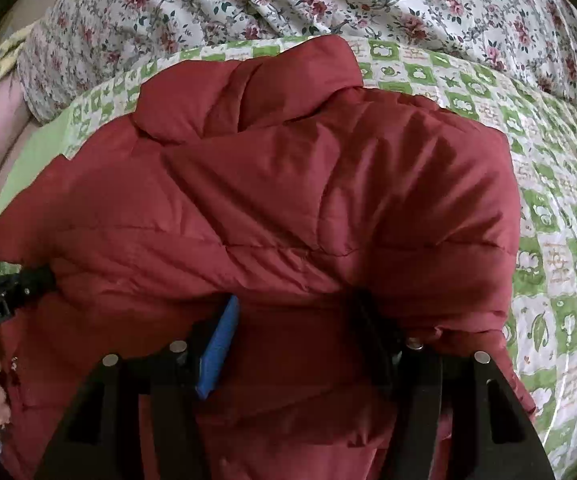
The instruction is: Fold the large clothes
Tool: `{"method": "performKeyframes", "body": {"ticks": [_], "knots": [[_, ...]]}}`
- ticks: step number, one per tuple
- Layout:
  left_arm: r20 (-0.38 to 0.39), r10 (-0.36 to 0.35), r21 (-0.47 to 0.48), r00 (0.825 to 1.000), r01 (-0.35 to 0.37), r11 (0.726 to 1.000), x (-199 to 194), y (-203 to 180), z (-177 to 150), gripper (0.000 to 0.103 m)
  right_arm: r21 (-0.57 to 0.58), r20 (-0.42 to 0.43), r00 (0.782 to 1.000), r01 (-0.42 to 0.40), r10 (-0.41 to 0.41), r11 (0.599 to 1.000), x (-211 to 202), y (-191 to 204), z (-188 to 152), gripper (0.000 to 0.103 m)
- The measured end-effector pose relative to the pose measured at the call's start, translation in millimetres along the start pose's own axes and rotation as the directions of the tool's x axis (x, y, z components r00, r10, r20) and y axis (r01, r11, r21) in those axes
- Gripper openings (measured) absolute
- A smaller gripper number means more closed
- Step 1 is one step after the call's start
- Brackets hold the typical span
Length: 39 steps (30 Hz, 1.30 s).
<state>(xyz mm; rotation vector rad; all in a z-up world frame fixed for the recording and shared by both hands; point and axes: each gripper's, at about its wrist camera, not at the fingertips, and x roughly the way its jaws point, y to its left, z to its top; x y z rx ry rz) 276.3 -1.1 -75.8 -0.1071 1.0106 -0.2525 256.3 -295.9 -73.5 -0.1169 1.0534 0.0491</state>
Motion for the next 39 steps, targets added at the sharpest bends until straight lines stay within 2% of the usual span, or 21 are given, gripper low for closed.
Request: {"method": "performKeyframes", "body": {"ticks": [3, 5, 8, 9, 13, 15, 18, 22, 26, 34, 39], "knots": [[0.001, -0.017, -0.013, 1.0, 0.017, 1.0, -4, 2, 0, 0.019, 0.005, 0.006, 1.0, -0.003, 0.003, 1.0, -1, 2, -1, 0.061], [0.005, -0.063, -0.045, 0.998, 0.063, 0.997, -12, 8, -1, 0.021, 0.012, 0.014, 1.0, -0.013, 0.013, 1.0, -9, 2, -3, 0.061], [0.009, -0.131, -0.101, 0.991, 0.131, 0.986, -24, 17, -2, 0.038, 0.029, 0.036, 0.998, -0.043, 0.042, 0.999, -30, 1, -7, 0.061], [0.017, -0.133, -0.117, 0.991, 0.134, 0.984, -30, 20, -3, 0.043, 0.028, 0.048, 0.997, -0.055, 0.054, 0.998, -39, 3, -8, 0.061], [0.043, -0.088, -0.131, 0.995, 0.093, 0.987, -49, 28, -10, 0.056, 0.014, 0.067, 0.993, -0.096, 0.094, 0.995, -63, 13, -19, 0.061], [0.055, -0.065, -0.153, 0.996, 0.073, 0.986, -59, 37, -16, 0.073, 0.011, 0.062, 0.991, -0.124, 0.123, 0.992, -73, 19, -25, 0.061], [0.078, -0.04, -0.214, 0.996, 0.055, 0.975, -72, 61, -26, 0.076, 0.003, 0.063, 0.986, -0.154, 0.153, 0.988, -86, 25, -32, 0.061], [0.103, -0.017, -0.329, 0.995, 0.05, 0.943, -87, 107, -40, 0.076, -0.019, 0.074, 0.98, -0.186, 0.187, 0.982, -105, 37, -45, 0.061], [0.12, 0.047, -0.451, 0.992, 0.013, 0.893, -104, 158, -53, 0.076, -0.038, 0.07, 0.976, -0.206, 0.208, 0.978, -115, 49, -56, 0.063], [0.143, 0.117, -0.608, 0.983, -0.006, 0.794, -120, 229, -68, 0.076, -0.061, 0.037, 0.971, -0.233, 0.235, 0.971, -120, 63, -73, 0.063], [0.156, 0.132, -0.681, 0.979, 0.01, 0.732, -122, 268, -76, 0.076, -0.073, 0.03, 0.97, -0.238, 0.241, 0.968, -124, 65, -80, 0.063]]}}
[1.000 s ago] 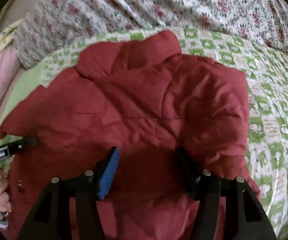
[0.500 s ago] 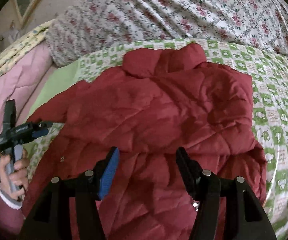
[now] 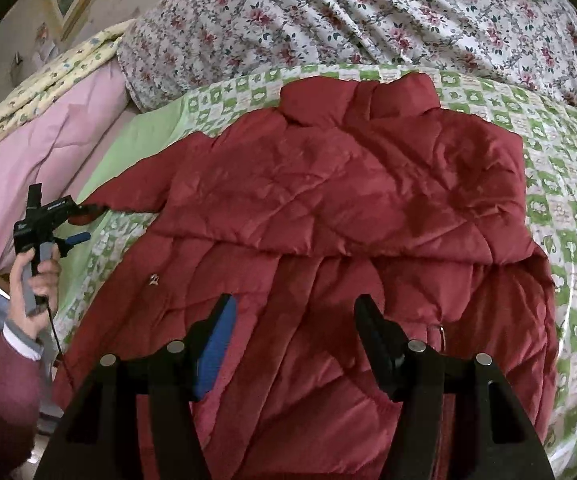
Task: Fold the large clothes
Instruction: 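Grasp the other sleeve cuff with the left gripper and lift it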
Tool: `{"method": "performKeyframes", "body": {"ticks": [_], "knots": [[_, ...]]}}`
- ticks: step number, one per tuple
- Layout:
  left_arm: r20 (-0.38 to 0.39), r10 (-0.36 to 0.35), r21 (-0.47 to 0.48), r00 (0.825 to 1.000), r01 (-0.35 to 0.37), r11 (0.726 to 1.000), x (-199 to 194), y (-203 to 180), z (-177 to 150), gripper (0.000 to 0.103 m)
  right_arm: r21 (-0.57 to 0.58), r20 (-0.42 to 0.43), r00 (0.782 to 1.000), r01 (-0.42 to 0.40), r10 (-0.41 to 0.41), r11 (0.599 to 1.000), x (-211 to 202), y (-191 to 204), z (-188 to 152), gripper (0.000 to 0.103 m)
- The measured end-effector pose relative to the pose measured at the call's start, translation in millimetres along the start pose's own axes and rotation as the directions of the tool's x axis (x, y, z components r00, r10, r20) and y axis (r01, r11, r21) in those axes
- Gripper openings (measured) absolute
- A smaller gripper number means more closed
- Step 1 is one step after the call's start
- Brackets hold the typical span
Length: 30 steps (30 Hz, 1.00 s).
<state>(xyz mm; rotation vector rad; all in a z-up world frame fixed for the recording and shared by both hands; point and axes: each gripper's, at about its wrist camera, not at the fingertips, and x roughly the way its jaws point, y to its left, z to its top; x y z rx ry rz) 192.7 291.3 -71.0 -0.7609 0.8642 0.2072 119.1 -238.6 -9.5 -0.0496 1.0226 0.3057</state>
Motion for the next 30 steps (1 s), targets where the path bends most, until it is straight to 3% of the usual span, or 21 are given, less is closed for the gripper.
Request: {"method": "performKeyframes", "body": {"ticks": [3, 6, 13, 16, 17, 18, 19, 25, 30], "knots": [[-0.01, 0.03, -0.066, 1.0, -0.031, 0.997, 5, 18, 11, 0.076, 0.005, -0.001, 1.0, -0.004, 0.004, 1.0, -3, 0, -3, 0.063], [-0.01, 0.0, -0.13, 1.0, -0.002, 0.992, 11, 32, 21, 0.076, 0.009, 0.001, 1.0, -0.004, 0.004, 1.0, -5, 0, -6, 0.063], [0.083, -0.005, -0.191, 0.997, 0.02, 0.981, 12, 46, 56, 0.076, 0.015, -0.015, 1.0, 0.002, -0.001, 1.0, -2, 0, -11, 0.063], [0.112, 0.025, -0.196, 0.993, -0.003, 0.981, 15, 48, 71, 0.074, 0.017, -0.027, 1.0, -0.001, 0.001, 1.0, 1, -1, -15, 0.063], [0.119, 0.037, -0.189, 0.992, -0.014, 0.982, 16, 46, 75, 0.054, 0.017, -0.03, 1.0, -0.001, 0.001, 1.0, 2, -1, -16, 0.063], [0.122, 0.048, -0.178, 0.991, -0.026, 0.984, 15, 46, 78, 0.023, 0.015, -0.033, 0.999, -0.002, 0.002, 1.0, 3, -1, -17, 0.063], [0.122, 0.056, -0.162, 0.991, -0.036, 0.986, 14, 43, 79, 0.014, 0.014, -0.035, 0.999, -0.004, 0.005, 1.0, 3, -1, -18, 0.063], [0.207, 0.007, -0.039, 0.978, 0.001, 0.999, -19, 10, 70, 0.01, 0.016, -0.032, 0.999, -0.005, 0.005, 1.0, 3, -3, -19, 0.063], [0.271, -0.107, 0.098, 0.957, 0.084, 0.992, -58, -33, 56, 0.009, 0.035, -0.023, 1.0, -0.014, 0.014, 0.999, 1, -7, -16, 0.063]]}}
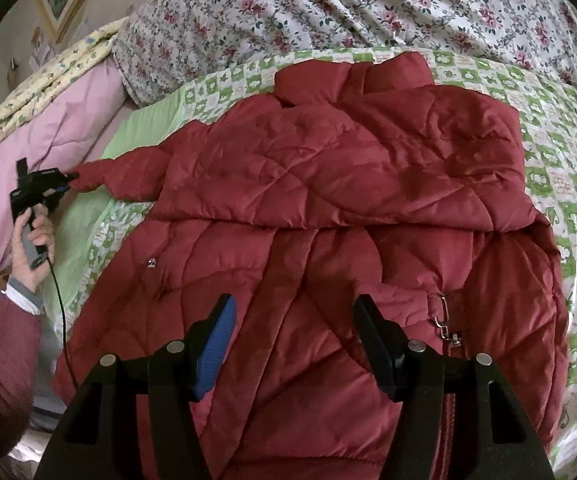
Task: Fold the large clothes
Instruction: 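Grasp the other sleeve cuff with the left gripper and lift it, then fold the held sleeve across the jacket body toward the right gripper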
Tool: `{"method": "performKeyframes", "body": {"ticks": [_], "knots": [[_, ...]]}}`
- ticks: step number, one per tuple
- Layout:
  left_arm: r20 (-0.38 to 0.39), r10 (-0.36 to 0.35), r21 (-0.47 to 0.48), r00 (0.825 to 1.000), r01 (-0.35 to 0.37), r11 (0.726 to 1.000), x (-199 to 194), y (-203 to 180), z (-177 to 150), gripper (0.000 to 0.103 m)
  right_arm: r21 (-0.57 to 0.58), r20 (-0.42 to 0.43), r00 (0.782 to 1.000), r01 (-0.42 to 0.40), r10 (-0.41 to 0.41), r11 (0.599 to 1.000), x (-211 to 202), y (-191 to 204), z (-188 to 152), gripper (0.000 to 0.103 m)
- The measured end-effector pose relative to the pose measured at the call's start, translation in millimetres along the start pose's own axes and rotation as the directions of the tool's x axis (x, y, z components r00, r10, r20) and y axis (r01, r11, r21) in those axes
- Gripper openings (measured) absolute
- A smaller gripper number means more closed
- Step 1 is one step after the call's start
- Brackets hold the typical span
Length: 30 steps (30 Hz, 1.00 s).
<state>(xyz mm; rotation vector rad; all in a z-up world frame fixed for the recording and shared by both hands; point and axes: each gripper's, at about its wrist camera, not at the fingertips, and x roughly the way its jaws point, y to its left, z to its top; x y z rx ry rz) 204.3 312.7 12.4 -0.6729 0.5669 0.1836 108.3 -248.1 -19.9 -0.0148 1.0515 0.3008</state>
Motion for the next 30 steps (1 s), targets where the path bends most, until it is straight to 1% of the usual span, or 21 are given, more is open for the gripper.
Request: {"method": "performKeyframes", "body": {"ticks": [3, 6, 8, 12, 16, 17, 20, 23, 26, 30], "knots": [[0.026, -0.071, 0.095, 0.997, 0.069, 0.993, -20, -38, -3, 0.008, 0.004, 0.01, 1.0, -0.001, 0.001, 1.0, -3, -2, 1, 0.063], [0.023, -0.136, 0.197, 0.99, 0.129, 0.972, -33, -79, -12, 0.008, 0.015, 0.019, 1.0, -0.003, 0.003, 1.0, -6, -5, 2, 0.063], [0.001, -0.184, 0.258, 0.983, 0.177, 0.95, -38, -107, -23, 0.007, 0.024, 0.026, 1.0, -0.006, 0.005, 1.0, -9, -7, 2, 0.063], [-0.059, -0.244, 0.344, 0.968, 0.249, 0.905, -37, -154, -51, 0.007, 0.039, 0.045, 0.999, -0.011, 0.009, 0.999, -15, -12, 4, 0.063], [-0.132, -0.286, 0.394, 0.949, 0.315, 0.864, -31, -191, -83, 0.007, 0.063, 0.064, 0.998, -0.019, 0.015, 0.998, -21, -20, 6, 0.063], [-0.141, -0.292, 0.398, 0.946, 0.325, 0.858, -29, -198, -89, 0.007, 0.07, 0.069, 0.998, -0.019, 0.014, 0.997, -23, -22, 6, 0.063], [-0.191, -0.323, 0.404, 0.927, 0.374, 0.834, -23, -223, -110, 0.007, 0.091, 0.084, 0.996, -0.021, 0.013, 0.996, -29, -29, 8, 0.063], [-0.228, -0.338, 0.421, 0.913, 0.405, 0.812, -20, -243, -128, 0.007, 0.106, 0.096, 0.995, -0.022, 0.012, 0.994, -35, -37, 8, 0.063], [-0.259, -0.351, 0.432, 0.9, 0.433, 0.791, -18, -259, -145, 0.007, 0.119, 0.108, 0.994, -0.022, 0.009, 0.993, -40, -44, 8, 0.063], [-0.306, -0.351, 0.439, 0.885, 0.458, 0.773, -9, -278, -169, 0.007, 0.156, 0.127, 0.992, -0.03, 0.01, 0.987, -46, -58, 8, 0.063]]}}
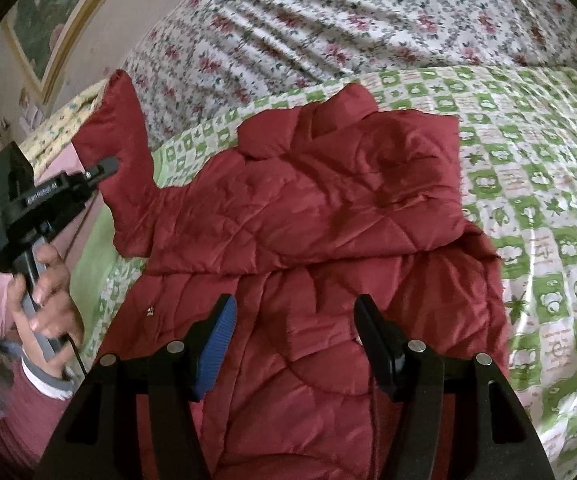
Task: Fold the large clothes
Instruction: 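Fold the held sleeve across the jacket body toward the right gripper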
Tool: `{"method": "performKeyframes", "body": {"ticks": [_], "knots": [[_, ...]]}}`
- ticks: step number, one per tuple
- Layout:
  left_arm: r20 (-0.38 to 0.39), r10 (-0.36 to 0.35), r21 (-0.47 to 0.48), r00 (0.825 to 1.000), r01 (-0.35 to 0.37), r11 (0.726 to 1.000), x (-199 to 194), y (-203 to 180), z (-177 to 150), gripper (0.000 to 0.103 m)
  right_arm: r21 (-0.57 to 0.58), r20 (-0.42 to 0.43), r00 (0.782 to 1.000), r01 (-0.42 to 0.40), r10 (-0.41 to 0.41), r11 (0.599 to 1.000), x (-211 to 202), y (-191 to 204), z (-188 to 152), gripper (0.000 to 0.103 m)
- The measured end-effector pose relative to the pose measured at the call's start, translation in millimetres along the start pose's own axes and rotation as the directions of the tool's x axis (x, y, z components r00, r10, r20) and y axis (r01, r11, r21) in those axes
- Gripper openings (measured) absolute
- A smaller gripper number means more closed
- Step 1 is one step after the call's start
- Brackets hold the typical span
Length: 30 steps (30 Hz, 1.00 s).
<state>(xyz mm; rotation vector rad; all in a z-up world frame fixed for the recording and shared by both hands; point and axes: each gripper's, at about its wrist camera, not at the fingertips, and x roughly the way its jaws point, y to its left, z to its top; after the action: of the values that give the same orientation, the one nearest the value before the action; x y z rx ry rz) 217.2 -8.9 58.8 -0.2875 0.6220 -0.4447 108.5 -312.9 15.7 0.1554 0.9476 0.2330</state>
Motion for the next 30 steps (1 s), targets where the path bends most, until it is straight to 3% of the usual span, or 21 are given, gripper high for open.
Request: {"method": "performKeyframes", "body": {"ticks": [15, 22, 30], "knots": [[-0.164, -0.055, 0.103, 0.985, 0.073, 0.992, 92, -78, -46, 0.007, 0.116, 0.053, 0.998, -0.027, 0.021, 0.993, -10, -44, 16, 0.065], [-0.239, -0.041, 0.11, 0.97, 0.069, 0.992, 125, -79, -74, 0.007, 0.155, 0.069, 0.997, -0.054, 0.044, 0.986, -1, -58, 33, 0.065], [-0.256, -0.042, 0.116, 0.966, 0.074, 0.991, 133, -79, -85, 0.008, 0.248, 0.055, 0.986, -0.166, 0.157, 0.954, 43, -70, 65, 0.068]]}}
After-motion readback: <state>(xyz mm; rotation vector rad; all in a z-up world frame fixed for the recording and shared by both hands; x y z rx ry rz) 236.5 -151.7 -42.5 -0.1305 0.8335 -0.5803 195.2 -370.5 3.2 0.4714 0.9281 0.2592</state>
